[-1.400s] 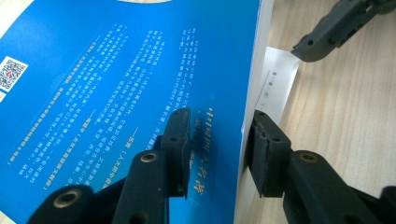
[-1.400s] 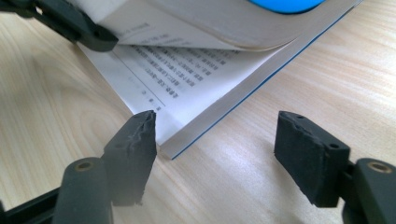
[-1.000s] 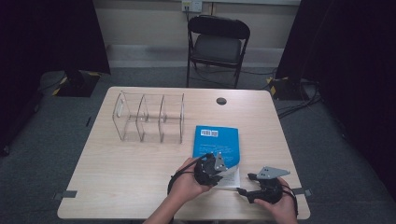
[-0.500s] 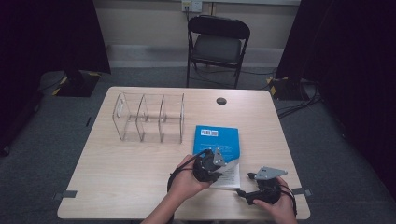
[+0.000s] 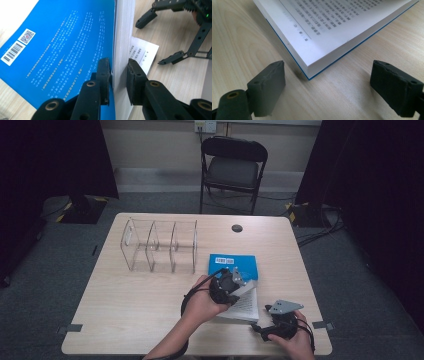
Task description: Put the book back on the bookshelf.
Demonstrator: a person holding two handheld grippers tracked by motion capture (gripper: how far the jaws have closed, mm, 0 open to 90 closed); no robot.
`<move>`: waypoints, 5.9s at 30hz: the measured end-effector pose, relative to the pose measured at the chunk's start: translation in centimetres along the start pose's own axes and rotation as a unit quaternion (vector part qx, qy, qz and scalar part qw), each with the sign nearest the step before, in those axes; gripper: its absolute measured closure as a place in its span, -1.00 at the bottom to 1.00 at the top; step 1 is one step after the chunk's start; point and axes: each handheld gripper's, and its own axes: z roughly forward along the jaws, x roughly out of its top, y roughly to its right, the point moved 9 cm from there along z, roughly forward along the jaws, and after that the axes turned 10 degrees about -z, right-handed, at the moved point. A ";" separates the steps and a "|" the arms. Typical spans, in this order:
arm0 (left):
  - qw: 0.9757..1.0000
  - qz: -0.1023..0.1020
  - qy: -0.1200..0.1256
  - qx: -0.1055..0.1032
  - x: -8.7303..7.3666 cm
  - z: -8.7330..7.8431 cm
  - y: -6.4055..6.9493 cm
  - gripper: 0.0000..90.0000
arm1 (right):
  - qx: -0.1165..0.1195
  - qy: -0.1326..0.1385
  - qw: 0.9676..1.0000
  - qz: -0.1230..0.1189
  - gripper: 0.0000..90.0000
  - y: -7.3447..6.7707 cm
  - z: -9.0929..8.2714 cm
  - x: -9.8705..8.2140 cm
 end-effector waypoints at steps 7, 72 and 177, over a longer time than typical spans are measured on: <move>1.000 -0.011 -0.002 0.000 0.6 -0.5 -0.3 0.67 | -0.008 -0.002 1.000 0.004 -0.73 -0.1 0.3 0.2; 0.999 -0.012 -0.028 0.007 0.5 0.0 0.9 0.67 | -0.068 0.057 0.993 0.082 -0.32 1.2 0.0 1.9; 0.998 0.041 -0.045 0.003 4.4 -6.9 2.8 0.69 | -0.047 0.189 0.980 -0.029 -0.62 3.7 -2.3 7.9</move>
